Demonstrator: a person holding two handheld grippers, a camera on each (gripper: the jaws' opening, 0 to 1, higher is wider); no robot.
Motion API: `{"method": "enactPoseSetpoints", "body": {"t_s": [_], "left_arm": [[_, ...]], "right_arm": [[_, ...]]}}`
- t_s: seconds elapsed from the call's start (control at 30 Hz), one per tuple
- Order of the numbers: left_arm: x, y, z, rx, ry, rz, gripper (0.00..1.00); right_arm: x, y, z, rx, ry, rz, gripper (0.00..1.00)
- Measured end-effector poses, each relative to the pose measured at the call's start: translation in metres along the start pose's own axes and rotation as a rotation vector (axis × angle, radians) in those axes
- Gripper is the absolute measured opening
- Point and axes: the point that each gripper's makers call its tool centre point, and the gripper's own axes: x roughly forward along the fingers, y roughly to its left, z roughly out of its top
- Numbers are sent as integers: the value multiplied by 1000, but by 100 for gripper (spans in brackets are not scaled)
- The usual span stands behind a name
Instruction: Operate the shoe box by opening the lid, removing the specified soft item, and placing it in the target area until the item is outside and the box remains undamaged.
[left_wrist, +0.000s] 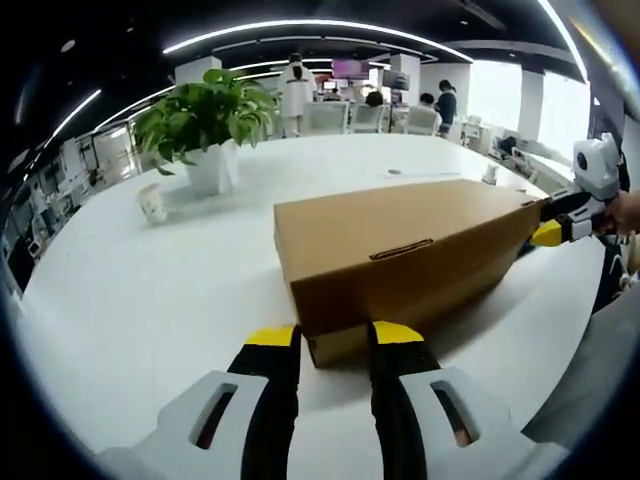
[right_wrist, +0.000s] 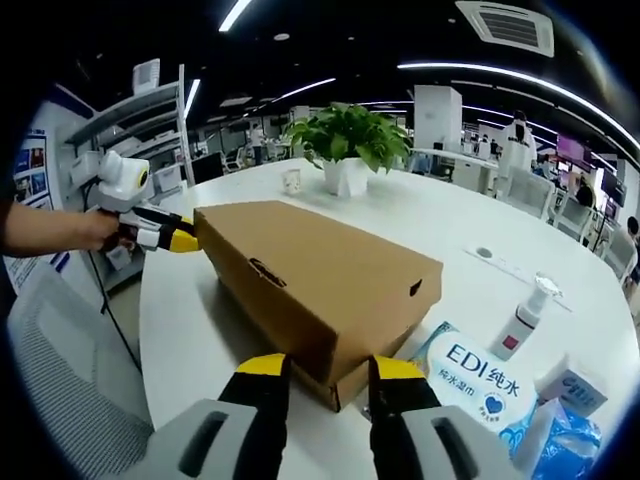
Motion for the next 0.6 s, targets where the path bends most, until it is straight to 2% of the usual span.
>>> {"method": "enactPoseSetpoints", "body": {"t_s": [0.6], "left_arm": [[10,-1,-14,-10,53,-8,26]], "right_arm": [[9,-1,-12,-3,41,0,28]]}}
